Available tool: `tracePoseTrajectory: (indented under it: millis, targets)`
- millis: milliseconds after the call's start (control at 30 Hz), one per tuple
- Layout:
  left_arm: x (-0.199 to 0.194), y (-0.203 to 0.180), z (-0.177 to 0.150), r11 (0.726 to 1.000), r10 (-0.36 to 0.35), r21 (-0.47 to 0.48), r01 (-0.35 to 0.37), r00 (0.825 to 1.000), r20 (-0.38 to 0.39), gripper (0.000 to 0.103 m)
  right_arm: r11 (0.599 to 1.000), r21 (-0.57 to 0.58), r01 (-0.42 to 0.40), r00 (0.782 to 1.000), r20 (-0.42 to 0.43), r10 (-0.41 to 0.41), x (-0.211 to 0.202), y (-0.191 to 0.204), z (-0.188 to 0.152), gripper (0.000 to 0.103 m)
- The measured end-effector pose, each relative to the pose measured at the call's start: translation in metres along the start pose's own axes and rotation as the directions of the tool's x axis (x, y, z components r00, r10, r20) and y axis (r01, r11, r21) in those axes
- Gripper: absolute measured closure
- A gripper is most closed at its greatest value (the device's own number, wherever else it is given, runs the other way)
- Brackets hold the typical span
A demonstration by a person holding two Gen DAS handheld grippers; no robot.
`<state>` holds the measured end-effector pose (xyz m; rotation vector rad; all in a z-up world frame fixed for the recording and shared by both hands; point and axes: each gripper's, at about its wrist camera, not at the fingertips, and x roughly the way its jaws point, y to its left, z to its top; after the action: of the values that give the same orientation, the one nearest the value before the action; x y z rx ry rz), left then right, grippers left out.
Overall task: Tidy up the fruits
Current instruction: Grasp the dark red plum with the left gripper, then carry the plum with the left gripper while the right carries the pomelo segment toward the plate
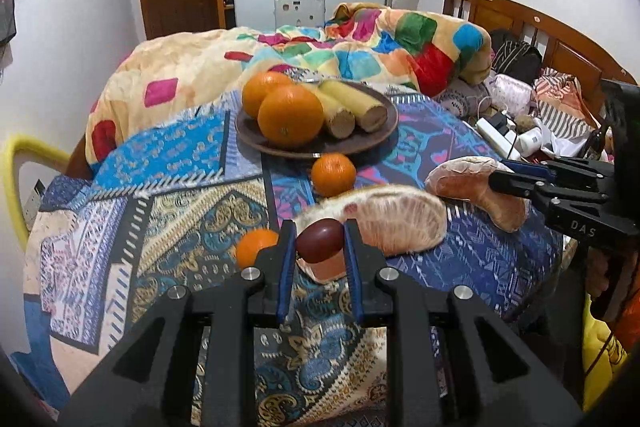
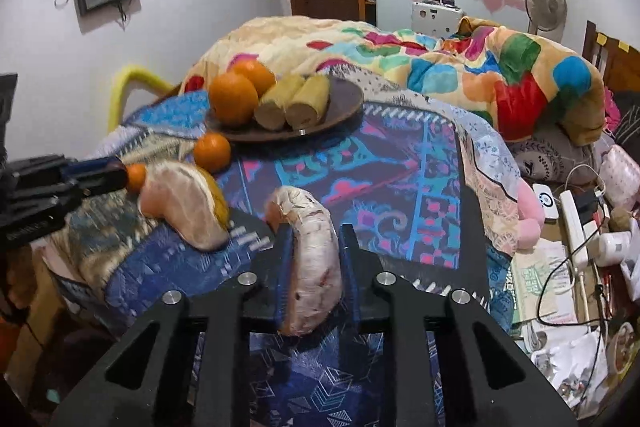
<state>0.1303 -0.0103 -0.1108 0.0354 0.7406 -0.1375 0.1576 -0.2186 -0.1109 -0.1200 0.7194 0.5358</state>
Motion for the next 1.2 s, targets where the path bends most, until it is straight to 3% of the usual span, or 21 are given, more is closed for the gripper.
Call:
tracePoseTrajectory:
  millis: [333,800,1033,1200]
  targets:
    - [0.005,0.008,0.023,1.000,0.019,0.003,-0.020,0.999,0.038,0.080,1.000,-0.012,0.012,0.999,0.052,-0.011,-0.002,0.001,0.018,0.084]
    - [0.032,0.017,0.075,0.998,0.043,0.032,-0.046,0.996,0.083,0.080,1.000,0.027,0.012,0.987,0.162,-0.016,0.008,-0.010,0.071,0.084]
    - [0.061,0.016,0.102,0.997,0.064,0.043,-0.068,0.994,0.085,0.080,0.999,0.034,0.024,0.983,0.182,-0.030,0.027,-0.015,0.093,0.084]
    - [0.081,0.015,0.116,0.996,0.071,0.056,-0.075,0.995,0.063,0.080,0.998,0.044,0.039,0.988,0.151,-0.045,0.049,-0.021,0.106,0.084]
